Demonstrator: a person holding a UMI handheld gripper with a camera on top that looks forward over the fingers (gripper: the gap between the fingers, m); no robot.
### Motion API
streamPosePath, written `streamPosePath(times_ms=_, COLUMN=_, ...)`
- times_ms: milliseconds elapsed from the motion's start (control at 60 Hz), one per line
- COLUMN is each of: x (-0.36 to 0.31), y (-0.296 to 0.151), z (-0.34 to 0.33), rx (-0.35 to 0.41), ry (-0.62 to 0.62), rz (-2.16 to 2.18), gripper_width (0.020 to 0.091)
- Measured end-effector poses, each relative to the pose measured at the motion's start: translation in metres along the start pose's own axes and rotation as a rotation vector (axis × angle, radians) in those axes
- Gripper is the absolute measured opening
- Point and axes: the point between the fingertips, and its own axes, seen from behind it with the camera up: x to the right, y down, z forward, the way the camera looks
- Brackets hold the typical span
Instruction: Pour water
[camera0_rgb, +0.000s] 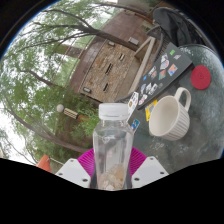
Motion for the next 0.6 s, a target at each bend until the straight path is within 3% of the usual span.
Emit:
streamPosePath(times_ms=17, x=0.003, y=-0.003, z=0.014, rx=0.022, ry=0.007, rz=0.088, gripper_width=0.0406)
streamPosePath(times_ms=100, x=-0.006, y=-0.018, z=0.021, rx=-0.028, ry=-0.101, rz=0.46, gripper_width=0.0406)
streamPosePath(times_ms=250, x=0.0, y=-0.048, z=0.031, rx=-0.004, ry=-0.221, rz=0.874, gripper_width=0.0406)
streamPosePath(times_ms=400, x=-0.002, y=-0.064, z=0.03, rx=0.037, ry=-0.246, rz=1.047, gripper_width=0.0405)
streamPosePath(times_ms=600, x=-0.011, y=-0.069, z=0.028, rx=0.025, ry=-0.282, rz=1.13, gripper_width=0.0406)
